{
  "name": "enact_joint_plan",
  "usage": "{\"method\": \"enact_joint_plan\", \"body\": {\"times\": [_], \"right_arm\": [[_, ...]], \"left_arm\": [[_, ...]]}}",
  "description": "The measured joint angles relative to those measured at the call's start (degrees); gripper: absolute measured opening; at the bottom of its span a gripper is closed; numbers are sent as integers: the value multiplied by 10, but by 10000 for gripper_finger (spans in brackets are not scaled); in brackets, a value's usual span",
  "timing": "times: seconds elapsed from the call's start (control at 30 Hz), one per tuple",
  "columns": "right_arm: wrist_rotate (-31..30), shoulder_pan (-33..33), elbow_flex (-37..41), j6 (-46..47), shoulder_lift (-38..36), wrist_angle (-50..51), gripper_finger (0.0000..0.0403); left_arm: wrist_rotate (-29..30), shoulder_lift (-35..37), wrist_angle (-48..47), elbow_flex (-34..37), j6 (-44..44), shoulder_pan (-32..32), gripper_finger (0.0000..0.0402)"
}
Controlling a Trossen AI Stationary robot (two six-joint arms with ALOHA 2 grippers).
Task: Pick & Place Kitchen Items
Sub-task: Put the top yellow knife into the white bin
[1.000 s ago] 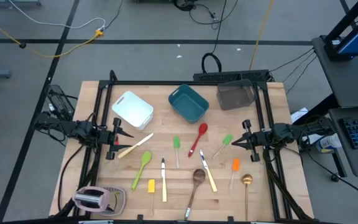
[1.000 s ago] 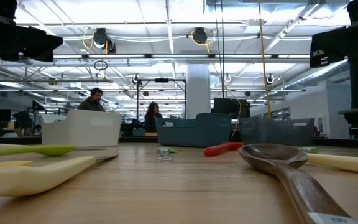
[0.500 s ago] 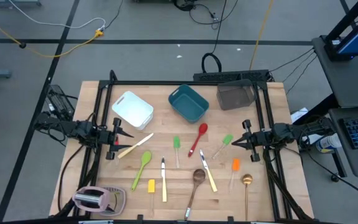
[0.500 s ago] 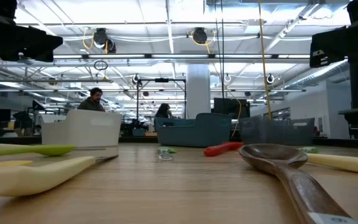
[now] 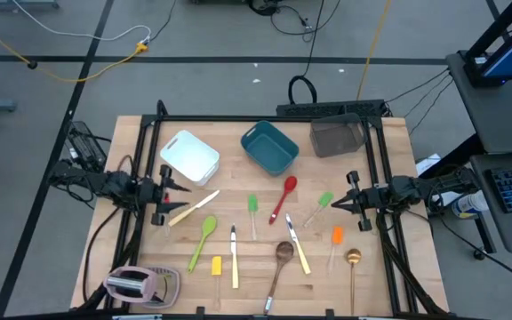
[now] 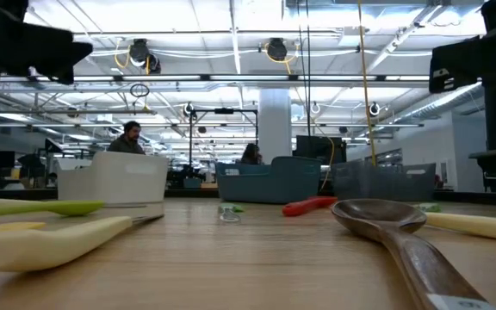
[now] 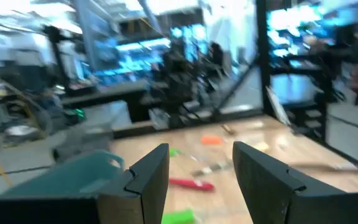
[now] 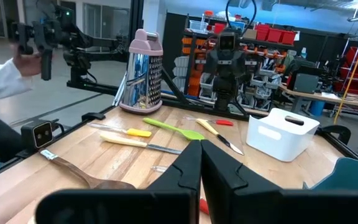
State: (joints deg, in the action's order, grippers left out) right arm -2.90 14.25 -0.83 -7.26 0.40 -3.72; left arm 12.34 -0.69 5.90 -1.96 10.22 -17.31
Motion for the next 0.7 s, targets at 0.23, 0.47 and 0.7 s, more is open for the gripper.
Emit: {"method": "enact_joint_plan", "body": {"times": [0.23, 0.47, 0.7], "right_arm": [[0, 0, 0, 23, 0, -68, 4], [0, 0, 0, -14, 0, -138, 4], [-129, 0, 0, -55, 0, -205, 4]], "left_arm": [[1, 0, 53, 0, -59, 0, 184], [31, 0, 97, 0, -74, 0, 184], [128, 0, 136, 0, -54, 0, 184]]}}
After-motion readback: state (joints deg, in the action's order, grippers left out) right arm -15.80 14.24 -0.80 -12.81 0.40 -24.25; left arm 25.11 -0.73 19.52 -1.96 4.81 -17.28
